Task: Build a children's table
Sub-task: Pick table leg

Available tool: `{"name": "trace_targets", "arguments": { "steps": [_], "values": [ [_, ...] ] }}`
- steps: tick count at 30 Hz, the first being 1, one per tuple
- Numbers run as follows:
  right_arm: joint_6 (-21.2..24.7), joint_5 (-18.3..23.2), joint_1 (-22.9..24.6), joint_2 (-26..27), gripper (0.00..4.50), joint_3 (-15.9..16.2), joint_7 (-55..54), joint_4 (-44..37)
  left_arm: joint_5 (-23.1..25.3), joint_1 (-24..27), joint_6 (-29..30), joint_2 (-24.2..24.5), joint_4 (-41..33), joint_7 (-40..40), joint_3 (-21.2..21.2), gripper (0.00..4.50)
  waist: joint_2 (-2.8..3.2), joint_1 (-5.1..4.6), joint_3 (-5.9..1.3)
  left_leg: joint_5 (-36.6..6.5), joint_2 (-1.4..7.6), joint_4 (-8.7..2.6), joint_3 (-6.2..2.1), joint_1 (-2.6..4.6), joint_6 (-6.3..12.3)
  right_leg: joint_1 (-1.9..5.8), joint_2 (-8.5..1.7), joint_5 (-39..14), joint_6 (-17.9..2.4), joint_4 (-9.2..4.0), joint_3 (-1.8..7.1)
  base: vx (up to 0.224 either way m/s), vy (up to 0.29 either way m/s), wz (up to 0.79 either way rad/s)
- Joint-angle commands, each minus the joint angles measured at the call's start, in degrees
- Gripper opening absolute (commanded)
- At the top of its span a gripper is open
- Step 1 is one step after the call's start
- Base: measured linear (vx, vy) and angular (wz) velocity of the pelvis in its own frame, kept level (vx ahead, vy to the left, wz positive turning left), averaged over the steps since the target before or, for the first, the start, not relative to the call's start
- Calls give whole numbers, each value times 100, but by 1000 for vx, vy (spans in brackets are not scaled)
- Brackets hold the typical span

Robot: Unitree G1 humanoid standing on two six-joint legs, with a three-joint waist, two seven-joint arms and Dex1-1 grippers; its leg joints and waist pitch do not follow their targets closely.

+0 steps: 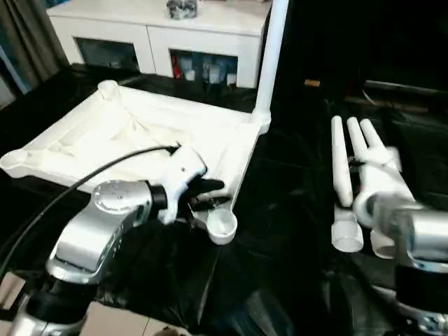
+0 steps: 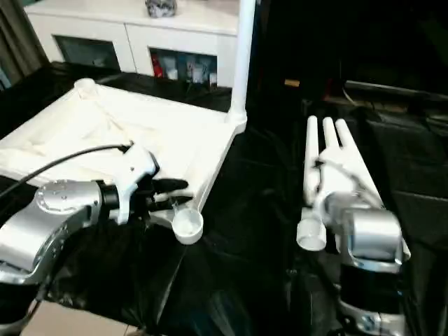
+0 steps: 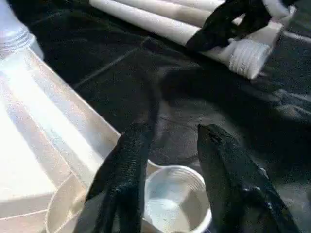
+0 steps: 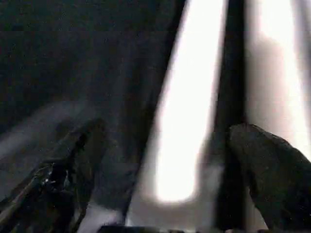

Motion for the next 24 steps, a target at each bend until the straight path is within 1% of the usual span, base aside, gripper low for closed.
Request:
{"name": "trace_targets", "arguments": {
  "steps": [1, 2, 3, 4, 5, 6, 7, 8, 9, 10, 11, 12, 13, 14, 16, 17, 18, 19, 20, 21, 22, 23, 24],
  "values": [
    [138, 97, -67, -58, 450, 62, 53, 219, -63, 16, 116, 38, -94, -83, -34, 173, -91, 9, -348, -811, 53, -361, -12, 12, -116, 277, -347, -1536, -652, -523, 295, 0, 0, 0],
    [133, 100, -68, -81, 450, 83, 54, 272, -80, 14, 140, 34, -104, -88, -31, 173, -57, 21, -347, -783, 55, -360, -15, 15, -133, 274, -354, -1524, -664, -517, 296, 0, 0, 0],
    [190, 121, -87, -117, 450, 115, 60, 381, -118, 14, 187, 34, -133, -103, -33, 173, -73, 19, -347, -782, 56, -358, -10, 20, -150, 276, -353, -1517, -653, -514, 296, 0, 0, 0],
    [221, 136, -105, -134, 450, 132, 56, 463, -156, 14, 248, 36, -161, -120, -38, 173, -67, 23, -343, -782, 55, -363, -15, 18, -153, 280, -355, -1536, -651, -515, 293, 0, 0, 0],
    [252, 143, -130, -145, 450, 141, 49, 548, -184, 11, 299, 45, -183, -139, -49, 173, -97, 22, -339, -808, 54, -361, -11, 19, -151, 281, -363, -1603, -638, -520, 298, 0, 0, 0],
    [290, 151, -150, -163, 450, 156, 55, 609, -198, 9, 335, 76, -221, -145, -81, 173, -153, 13, -341, -799, 58, -362, -5, 18, -150, 280, -359, -1650, -610, -520, 294, 0, 0, 0],
    [307, 152, -159, -169, 431, 162, 59, 627, -203, 7, 350, 96, -240, -145, -98, 174, -127, 23, -338, -805, 59, -367, -13, 23, -156, 276, -363, -1677, -600, -516, 294, 0, 0, 0],
    [313, 152, -162, -171, 420, 164, 60, 634, -205, 6, 355, 103, -246, -144, -104, 174, -138, 19, -333, -832, 57, -363, -5, 29, -164, 263, -361, -1732, -562, -532, 296, 0, 0, 0],
    [329, 185, -186, -174, 412, 147, 99, 695, -226, 3, 378, 137, -290, -175, -136, 200, -170, 17, -334, -843, 59, -366, -2, 25, -169, 267, -361, -1759, -528, -543, 295, 0, 0, 0],
    [311, 191, -221, -184, 409, 129, 132, 783, -218, -6, 363, 168, -322, -151, -160, 206, -188, 18, -337, -838, 63, -370, -7, 27, -172, 268, -365, -1764, -520, -532, 293, 0, 0, 0],
    [301, 197, -252, -192, 400, 118, 156, 859, -206, -19, 349, 185, -331, -122, -170, 206, -189, 19, -342, -821, 70, -372, -11, 27, -177, 267, -367, -1709, -522, -523, 294, 0, 0, 0],
    [284, 223, -304, -203, 400, 75, 188, 1007, -162, -43, 312, 251, -331, -136, -223, 206, -208, 14, -340, -819, 78, -374, -8, 33, -182, 261, -365, -1658, -534, -522, 294, 0, 0, 0],
    [247, 245, -348, -231, 375, 41, 220, 1164, -125, -61, 283, 300, -325, -149, -262, 226, -197, 13, -337, -843, 75, -380, -16, 31, -204, 262, -363, -1642, -558, -508, 290, 0, 0, 0],
    [208, 277, -389, -256, 368, 6, 258, 1327, -29, -90, 205, 367, -309, -160, -330, 242, -216, 7, -335, -860, 70, -378, -10, 29, -204, 264, -361, -1656, -548, -519, 289, 0, 0, 0],
    [163, 308, -415, -283, 361, -19, 288, 1471, 45, -123, 109, 390, -282, -150, -368, 252, -218, 12, -333, -912, 71, -374, -8, 39, -219, 258, -367, -1727, -514, -532, 293, 0, 0, 0],
    [129, 329, -435, -304, 361, -37, 303, 1586, 81, -152, 40, 411, -265, -163, -393, 252, -247, 17, -334, -907, 69, -376, -8, 27, -220, 268, -372, -1756, -496, -536, 294, 0, 0, 0],
    [76, 356, -467, -343, 333, -45, 321, 1757, 92, -202, 12, 451, -248, -200, -429, 273, -259, 15, -333, -948, 78, -381, -7, 40, -233, 255, -372, -1809, -480, -548, 290, 0, 0, 0],
    [48, 370, -488, -363, 325, -46, 329, 1854, 89, -233, 7, 480, -238, -226, -448, 286, -257, 17, -336, -985, 76, -380, -13, 49, -246, 253, -373, -1850, -481, -542, 285, 0, 0, 0],
    [-9, 374, -509, -402, 324, -32, 352, 1989, 103, -284, -18, 522, -210, -270, -476, 293, -268, 19, -335, -1065, 82, -386, -16, 67, -268, 242, -375, -1917, -488, -549, 281, 0, 0, 0],
    [-39, 380, -531, -428, 323, -23, 378, 2089, 105, -324, -36, 556, -185, -304, -496, 293, -268, 13, -333, -1122, 80, -384, -18, 68, -294, 240, -373, -1916, -506, -550, 279, 0, 0, 0],
    [-86, 381, -557, -462, 323, -4, 409, 2209, 119, -380, -73, 611, -148, -355, -529, 293, -292, 10, -332, -1142, 79, -385, -19, 61, -297, 245, -374, -1936, -505, -558, 274, 0, 0, 0],
    [-132, 371, -573, -497, 306, 24, 432, 2298, 129, -428, -101, 655, -117, -401, -551, 295, -302, 10, -330, -1185, 76, -384, -20, 65, -302, 244, -376, -1980, -499, -561, 275, 0, 0, 0],
    [-167, 360, -594, -521, 306, 44, 452, 2370, 119, -459, -115, 692, -102, -415, -573, 295, -304, 19, -330, -1204, 79, -383, -21, 71, -307, 241, -381, -2020, -493, -565, 275, 0, 0, 0]
  ]
}}
